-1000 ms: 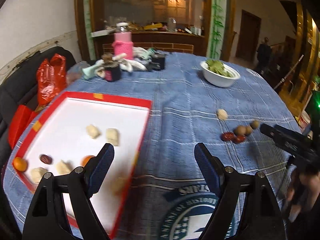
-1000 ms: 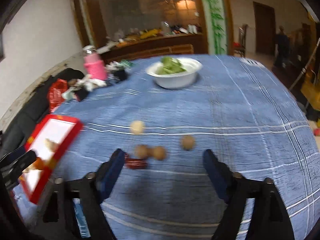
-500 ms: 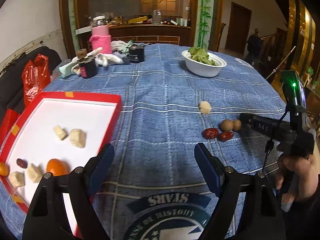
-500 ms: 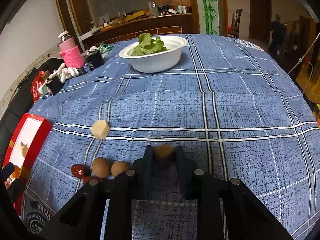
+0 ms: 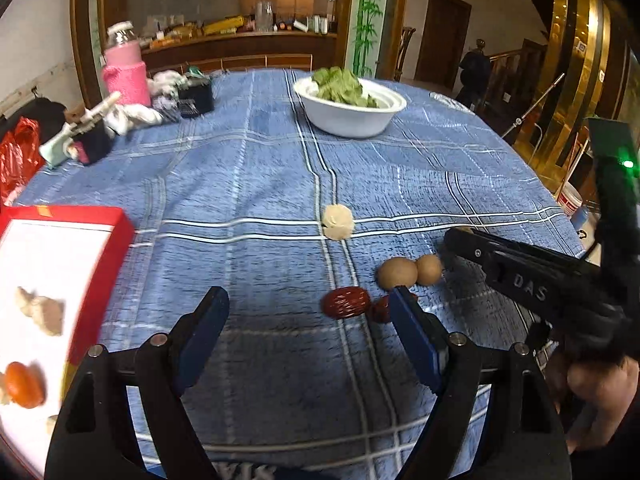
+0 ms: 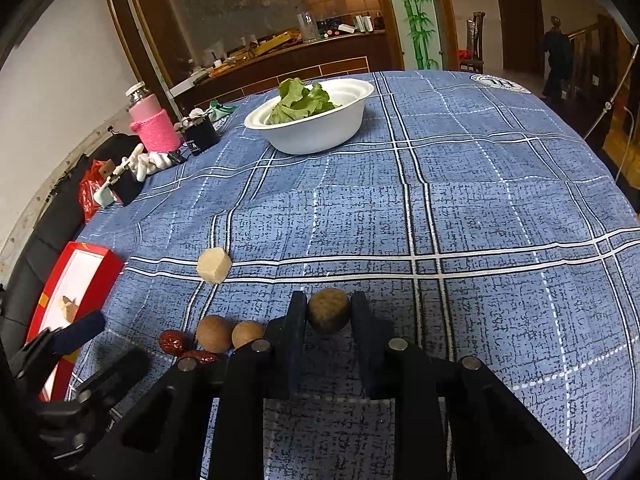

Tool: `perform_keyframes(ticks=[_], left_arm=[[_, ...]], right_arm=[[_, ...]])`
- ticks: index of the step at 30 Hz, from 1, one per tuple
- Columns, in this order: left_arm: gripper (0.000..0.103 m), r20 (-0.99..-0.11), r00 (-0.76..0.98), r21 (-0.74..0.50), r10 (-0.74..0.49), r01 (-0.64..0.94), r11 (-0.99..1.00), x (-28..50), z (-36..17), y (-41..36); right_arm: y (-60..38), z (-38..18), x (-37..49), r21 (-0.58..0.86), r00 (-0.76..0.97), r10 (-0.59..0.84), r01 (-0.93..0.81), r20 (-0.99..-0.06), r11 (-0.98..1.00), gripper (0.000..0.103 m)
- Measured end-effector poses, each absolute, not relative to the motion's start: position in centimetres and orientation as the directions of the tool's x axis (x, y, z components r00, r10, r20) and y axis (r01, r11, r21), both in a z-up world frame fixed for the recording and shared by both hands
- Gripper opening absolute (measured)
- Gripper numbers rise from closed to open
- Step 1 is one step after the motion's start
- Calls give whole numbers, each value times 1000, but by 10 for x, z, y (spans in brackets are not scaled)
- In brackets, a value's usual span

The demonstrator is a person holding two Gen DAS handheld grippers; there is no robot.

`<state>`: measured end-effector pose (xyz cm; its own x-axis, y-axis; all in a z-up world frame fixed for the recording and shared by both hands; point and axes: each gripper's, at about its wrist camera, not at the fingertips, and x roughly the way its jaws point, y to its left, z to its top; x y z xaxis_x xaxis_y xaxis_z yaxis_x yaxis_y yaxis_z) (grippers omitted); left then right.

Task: Organize fruits
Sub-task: 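Grasp a red date with the left tool while the right tool grasps a brown nut, then lift the held date and nut and carry them toward the white box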

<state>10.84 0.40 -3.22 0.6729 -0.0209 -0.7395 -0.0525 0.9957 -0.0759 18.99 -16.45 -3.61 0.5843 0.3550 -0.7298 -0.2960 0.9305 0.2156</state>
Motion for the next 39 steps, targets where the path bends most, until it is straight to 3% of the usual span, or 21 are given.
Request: perform_keyframes(ticks=[6, 7, 8, 13, 15, 16, 17, 39], left_arm=[[57, -746, 665, -82, 8, -104, 991, 116, -41, 4], [45, -754, 657, -71, 20, -111, 991, 117, -42, 4], [41, -767, 641, -60, 27, -114, 992, 118, -45, 3], [42, -774, 632, -40, 34, -103, 994, 118, -48, -2], [33, -774, 632, -28, 50, -113, 993, 118, -48, -2], [20, -774, 630, -20, 63, -123, 992, 117, -48, 0], [16, -775, 629, -24, 61, -126, 992, 116, -47, 2], [16, -712, 702, -113, -16, -92, 989, 48, -19, 32]], right_arm=[[-166, -37, 191, 234, 574, 372, -301, -730, 924, 24], [-166, -37, 191, 236, 573, 373, -302, -730, 924, 24], [-166, -37, 191, 237, 571, 375, -302, -730, 923, 24], [-166, -38, 191, 237, 570, 376, -305, -731, 922, 24], [-166, -38, 191, 237, 571, 376, -304, -730, 922, 24], [-167, -38, 191, 238, 571, 377, -305, -730, 922, 24], [-167, -37, 191, 238, 571, 377, -305, -729, 922, 24], [-161, -28, 182, 198, 604, 369, -332, -706, 922, 24]])
